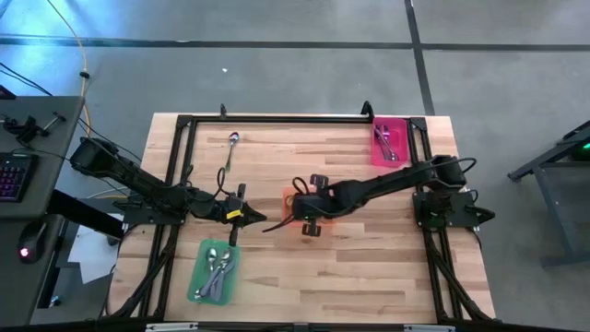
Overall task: Sort silverware by color (type)
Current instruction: Put the green spoon into the red bin
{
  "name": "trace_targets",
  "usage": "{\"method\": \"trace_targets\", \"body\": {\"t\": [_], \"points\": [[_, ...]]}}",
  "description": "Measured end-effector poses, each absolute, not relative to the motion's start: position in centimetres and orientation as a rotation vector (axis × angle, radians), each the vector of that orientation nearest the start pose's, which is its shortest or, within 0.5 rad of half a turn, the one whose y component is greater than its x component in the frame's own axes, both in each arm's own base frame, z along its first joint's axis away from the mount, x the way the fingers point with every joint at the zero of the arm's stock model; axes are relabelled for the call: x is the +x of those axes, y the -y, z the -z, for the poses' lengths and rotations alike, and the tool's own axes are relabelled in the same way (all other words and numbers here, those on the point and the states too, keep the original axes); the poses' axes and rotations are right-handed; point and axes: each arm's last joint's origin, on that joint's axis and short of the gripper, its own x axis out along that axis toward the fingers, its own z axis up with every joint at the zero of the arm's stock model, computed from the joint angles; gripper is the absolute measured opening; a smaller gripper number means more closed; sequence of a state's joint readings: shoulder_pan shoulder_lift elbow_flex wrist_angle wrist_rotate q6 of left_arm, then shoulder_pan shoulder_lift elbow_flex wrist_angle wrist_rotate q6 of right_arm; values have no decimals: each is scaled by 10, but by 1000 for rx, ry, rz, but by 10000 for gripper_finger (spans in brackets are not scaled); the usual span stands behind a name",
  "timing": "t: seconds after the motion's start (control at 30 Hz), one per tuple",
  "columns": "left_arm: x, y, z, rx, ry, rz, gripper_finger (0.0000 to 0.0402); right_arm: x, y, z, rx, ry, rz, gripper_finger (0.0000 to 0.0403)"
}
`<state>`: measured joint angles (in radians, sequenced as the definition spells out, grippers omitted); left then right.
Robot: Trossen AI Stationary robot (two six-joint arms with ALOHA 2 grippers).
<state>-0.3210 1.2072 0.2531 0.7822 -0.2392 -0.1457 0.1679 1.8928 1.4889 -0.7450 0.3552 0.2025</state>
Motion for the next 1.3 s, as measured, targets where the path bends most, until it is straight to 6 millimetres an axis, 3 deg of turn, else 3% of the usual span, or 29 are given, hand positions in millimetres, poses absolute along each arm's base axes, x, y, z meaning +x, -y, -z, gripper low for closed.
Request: {"method": "trace_targets", "body": {"t": [0.27,0.4,0.57,0.8,1.1,1.3], "points": [[205,48,-166,-155,-196,-9,3,354,-54,-204,-62,-717,132,3],[213,27,-164,-166,-300,-128,3,330,-41,-205,-40,-465,131,3],[218,-8,-162,-191,-500,-367,3,299,-26,-206,7,-311,160,1],[206,-52,-161,-167,-681,-760,40,279,-20,-203,13,-261,211,0],[183,-99,-154,-301,-745,-956,127,279,-20,-201,11,-272,211,0],[167,-123,-152,-415,-751,-998,157,279,-21,-201,11,-273,211,0]]}}
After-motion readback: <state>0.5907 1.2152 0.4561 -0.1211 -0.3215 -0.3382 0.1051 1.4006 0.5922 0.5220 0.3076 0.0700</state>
